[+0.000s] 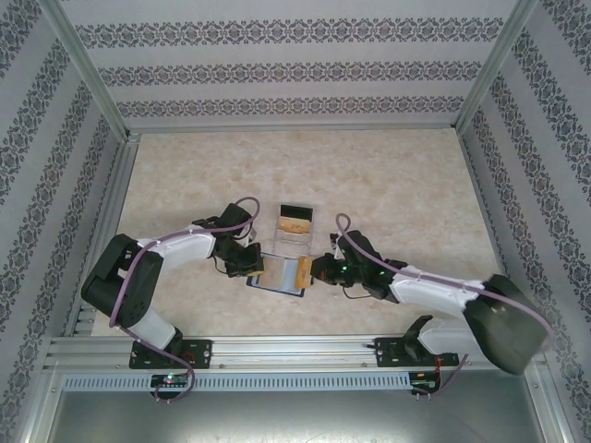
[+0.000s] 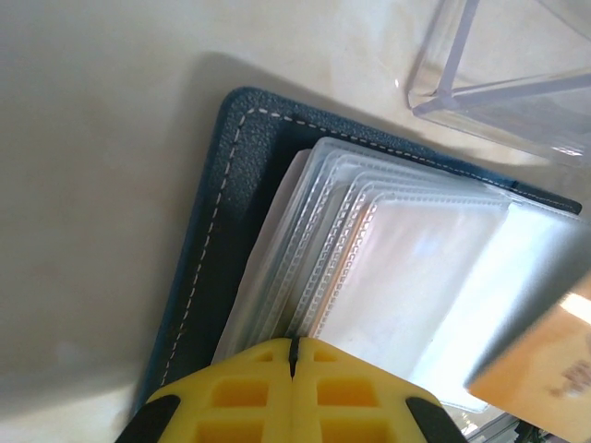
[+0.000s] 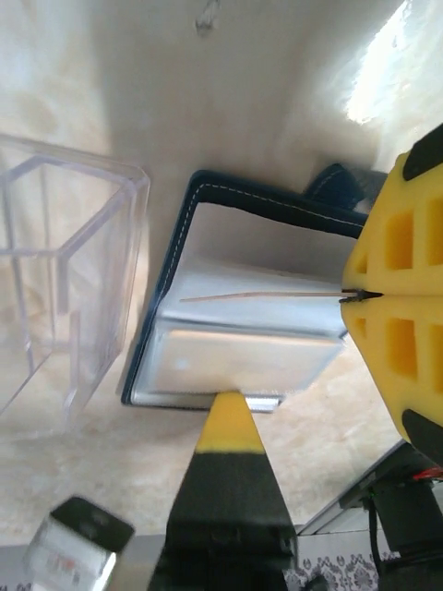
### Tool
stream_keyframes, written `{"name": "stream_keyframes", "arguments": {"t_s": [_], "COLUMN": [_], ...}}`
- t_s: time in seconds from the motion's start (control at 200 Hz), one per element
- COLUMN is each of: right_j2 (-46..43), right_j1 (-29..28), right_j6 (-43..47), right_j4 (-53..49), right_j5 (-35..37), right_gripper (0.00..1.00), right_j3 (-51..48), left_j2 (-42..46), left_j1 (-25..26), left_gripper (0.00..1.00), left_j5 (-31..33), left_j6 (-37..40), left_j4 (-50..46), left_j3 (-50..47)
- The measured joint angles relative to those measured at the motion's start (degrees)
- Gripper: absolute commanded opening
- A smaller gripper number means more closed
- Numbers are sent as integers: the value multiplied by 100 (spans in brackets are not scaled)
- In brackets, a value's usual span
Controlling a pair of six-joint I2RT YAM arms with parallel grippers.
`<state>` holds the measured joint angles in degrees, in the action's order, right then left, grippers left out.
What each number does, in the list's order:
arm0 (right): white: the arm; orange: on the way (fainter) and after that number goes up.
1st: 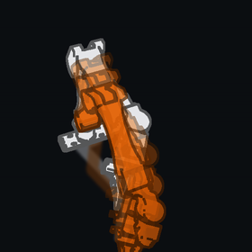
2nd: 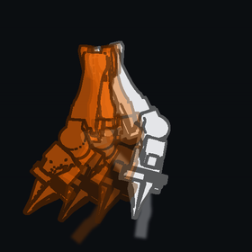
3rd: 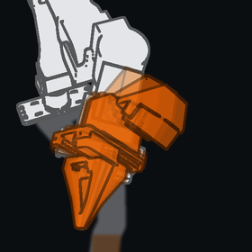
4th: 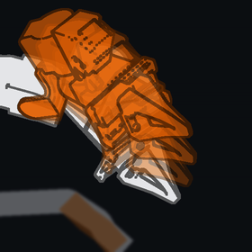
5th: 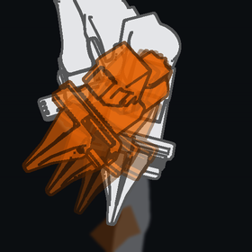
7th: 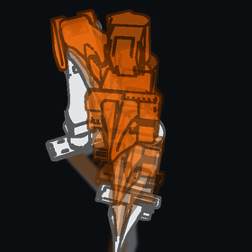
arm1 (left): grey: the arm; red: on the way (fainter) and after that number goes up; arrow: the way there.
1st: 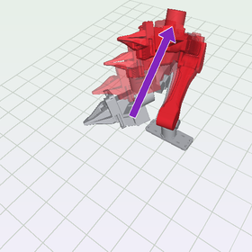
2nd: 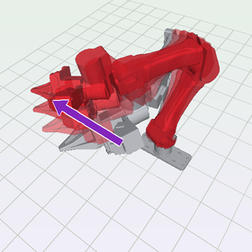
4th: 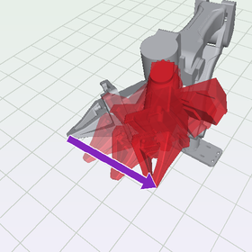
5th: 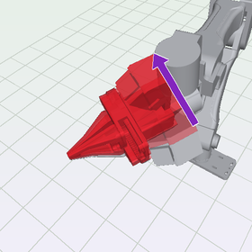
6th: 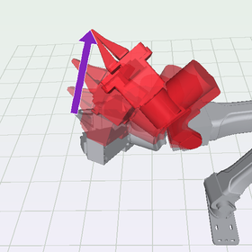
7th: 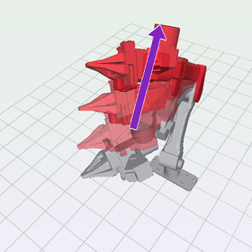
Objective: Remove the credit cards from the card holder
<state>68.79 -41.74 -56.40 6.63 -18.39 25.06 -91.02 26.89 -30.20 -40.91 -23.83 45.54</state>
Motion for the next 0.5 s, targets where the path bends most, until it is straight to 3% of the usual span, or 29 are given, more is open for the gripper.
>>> {"name": "stream_keyframes", "arguments": {"t_s": [0.125, 0.24, 0.3, 0.41, 0.505], "right_j2": [-614, -669, -505, 48, 649], "right_j1": [85, 214, 245, 264, 264], "right_j6": [778, 1674, 2232, 3217, 4011], "right_j4": [-1176, -2179, -2686, -3425, -4002], "right_j5": [111, 264, 341, 439, 538], "right_gripper": [0, 0, 0, 0, 0], "right_j3": [614, 1508, 2041, 2977, 3748], "left_j2": [17, 85, 153, 439, 798], "left_j1": [0, 0, -2, -2, -20], "left_gripper": [3, 19, 34, 74, 93], "left_j5": [11, 149, 227, 492, 715], "left_j6": [-2, -2, -22, -15, -98], "left_j4": [-7, -92, -175, -400, -603], "left_j3": [4, 4, 9, 63, 120]}}
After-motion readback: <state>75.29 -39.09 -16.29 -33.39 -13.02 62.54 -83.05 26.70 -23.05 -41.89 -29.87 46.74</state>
